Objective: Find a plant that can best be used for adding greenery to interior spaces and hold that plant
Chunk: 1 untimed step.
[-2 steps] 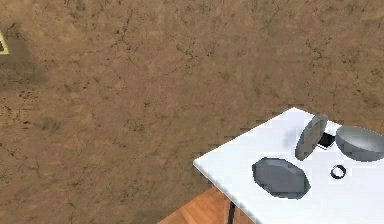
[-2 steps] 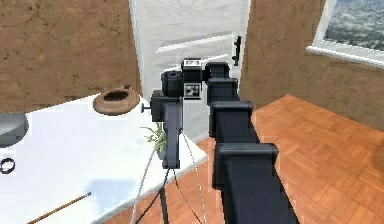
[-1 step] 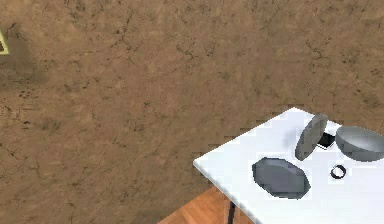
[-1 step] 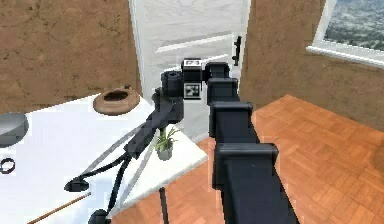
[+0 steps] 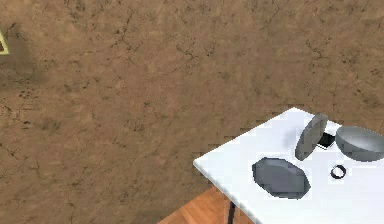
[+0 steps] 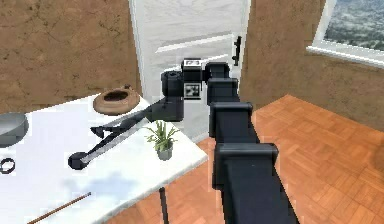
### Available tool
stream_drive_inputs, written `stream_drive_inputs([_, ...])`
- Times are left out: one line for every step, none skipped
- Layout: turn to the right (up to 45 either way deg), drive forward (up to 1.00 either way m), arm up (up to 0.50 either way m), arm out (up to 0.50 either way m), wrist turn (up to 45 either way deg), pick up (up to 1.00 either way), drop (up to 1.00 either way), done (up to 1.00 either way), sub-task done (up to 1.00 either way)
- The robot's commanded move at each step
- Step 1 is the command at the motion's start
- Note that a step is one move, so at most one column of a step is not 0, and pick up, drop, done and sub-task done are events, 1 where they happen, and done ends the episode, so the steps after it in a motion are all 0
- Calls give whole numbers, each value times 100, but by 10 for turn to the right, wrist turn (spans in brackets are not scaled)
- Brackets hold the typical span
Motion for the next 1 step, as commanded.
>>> stream_drive_inputs([0,0,0,0,450,0,0,0,0])
